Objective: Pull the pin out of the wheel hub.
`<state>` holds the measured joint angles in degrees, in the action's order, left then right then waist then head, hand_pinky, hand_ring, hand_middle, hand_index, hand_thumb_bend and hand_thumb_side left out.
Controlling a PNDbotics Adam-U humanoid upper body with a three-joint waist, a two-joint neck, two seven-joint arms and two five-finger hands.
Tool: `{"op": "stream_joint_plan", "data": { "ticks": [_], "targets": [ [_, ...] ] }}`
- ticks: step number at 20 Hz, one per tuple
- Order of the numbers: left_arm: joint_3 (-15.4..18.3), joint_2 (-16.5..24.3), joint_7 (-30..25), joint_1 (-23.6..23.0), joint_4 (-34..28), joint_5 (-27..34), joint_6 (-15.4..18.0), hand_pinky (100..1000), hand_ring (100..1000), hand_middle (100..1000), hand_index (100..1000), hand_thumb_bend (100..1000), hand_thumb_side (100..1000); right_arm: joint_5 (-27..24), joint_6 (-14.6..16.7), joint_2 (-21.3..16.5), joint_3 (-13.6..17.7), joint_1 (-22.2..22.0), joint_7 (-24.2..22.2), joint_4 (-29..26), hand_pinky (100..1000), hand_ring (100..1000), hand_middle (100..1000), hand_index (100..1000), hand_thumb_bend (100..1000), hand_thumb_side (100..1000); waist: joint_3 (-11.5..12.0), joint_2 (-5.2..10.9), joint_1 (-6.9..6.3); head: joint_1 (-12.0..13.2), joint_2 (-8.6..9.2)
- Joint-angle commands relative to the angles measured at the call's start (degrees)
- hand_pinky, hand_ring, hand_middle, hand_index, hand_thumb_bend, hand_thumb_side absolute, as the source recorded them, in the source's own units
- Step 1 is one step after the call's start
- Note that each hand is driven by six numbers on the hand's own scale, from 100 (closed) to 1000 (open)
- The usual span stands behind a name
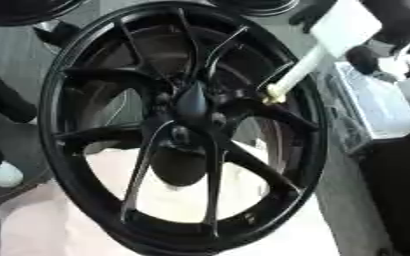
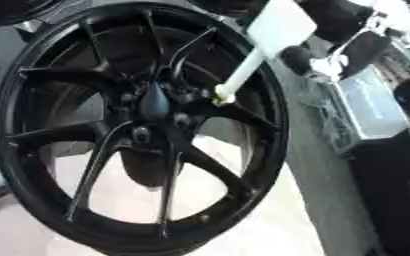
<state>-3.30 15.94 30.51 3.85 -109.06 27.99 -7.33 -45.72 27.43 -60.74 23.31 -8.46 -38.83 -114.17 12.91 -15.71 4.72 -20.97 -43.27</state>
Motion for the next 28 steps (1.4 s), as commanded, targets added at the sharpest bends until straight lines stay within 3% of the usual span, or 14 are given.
{"op": "stream_joint_plan", "data": {
  "ticks": [1,4,8,14,15,20,22,24,25,26,27,28],
  "targets": [
    [1.0,1.9,0.4,-0.3,-0.7,-0.9,0.6,691,711,637,789,450,1000,-3.1,0.1,-0.4,3.7,-2.8,1.8,-0.4,896,195,209,578,100,196,-2.1,1.36,-1.11,4.6,-0.80],
    [1.6,2.2,0.9,-0.9,-0.8,-1.1,1.0,691,711,637,788,440,1000,-5.6,2.2,-0.1,5.7,-6.9,4.3,-0.4,893,197,211,577,100,193,-5.8,2.16,-2.40,8.1,-0.84],
    [1.9,2.4,1.1,-1.2,-1.1,-1.0,1.4,691,710,637,788,434,1000,-8.1,3.9,2.4,8.7,-12.3,6.6,-0.4,889,198,212,575,100,181,-8.9,2.65,-3.60,11.1,-0.85],
    [2.4,1.7,1.5,-1.7,-1.4,-1.1,1.6,690,710,637,788,421,1000,-5.4,7.1,9.7,12.5,-20.2,8.7,-0.4,886,202,217,575,100,155,-12.1,2.35,-5.66,12.6,-0.85],
    [2.5,1.4,1.5,-1.8,-1.5,-1.0,1.7,690,710,636,788,419,1000,-4.5,7.9,11.1,12.9,-21.6,9.0,-0.4,882,206,224,577,100,100,-12.5,2.26,-6.10,12.8,-0.85],
    [2.3,0.5,1.4,-1.8,-1.8,-0.9,1.7,689,709,636,788,405,1000,-0.5,11.9,17.6,15.6,-27.3,11.7,-0.4,893,251,267,614,100,100,-13.8,1.81,-8.22,13.5,-0.85],
    [2.5,0.4,1.5,-1.7,-2.0,-1.1,1.8,689,709,636,788,393,1000,1.1,13.5,20.2,16.0,-27.4,12.6,-0.4,945,362,382,719,100,100,-14.7,1.39,-8.97,14.1,-0.85],
    [2.7,0.4,1.7,-1.6,-2.1,-1.2,1.9,688,708,636,788,386,1000,2.7,14.5,22.9,16.2,-27.1,12.5,-0.4,1000,560,586,879,100,100,-15.6,0.96,-9.58,14.8,-0.85],
    [2.7,0.4,1.7,-1.4,-2.2,-1.2,1.9,688,708,636,788,386,1000,3.5,14.3,24.2,16.5,-27.0,12.0,-0.4,1000,560,586,879,100,100,-15.8,0.81,-9.78,14.9,-0.85],
    [2.7,0.5,1.7,-1.2,-2.3,-1.3,1.9,688,708,636,788,379,1000,4.3,13.9,25.5,17.0,-27.1,11.4,-0.4,1000,796,825,972,100,283,-16.2,0.65,-9.95,15.3,-0.85],
    [2.6,0.7,1.6,-0.9,-2.4,-1.3,1.9,689,708,636,788,377,1000,5.1,13.3,26.8,17.7,-27.2,10.6,-0.4,1000,886,919,1000,104,376,-16.4,0.51,-10.08,15.6,-0.85],
    [2.5,0.8,1.4,-0.6,-2.5,-1.4,1.9,689,708,636,788,376,1000,5.9,12.6,28.1,18.6,-27.4,9.9,-0.4,1000,907,943,1000,141,413,-16.7,0.36,-10.19,16.0,-0.85]
  ]
}}
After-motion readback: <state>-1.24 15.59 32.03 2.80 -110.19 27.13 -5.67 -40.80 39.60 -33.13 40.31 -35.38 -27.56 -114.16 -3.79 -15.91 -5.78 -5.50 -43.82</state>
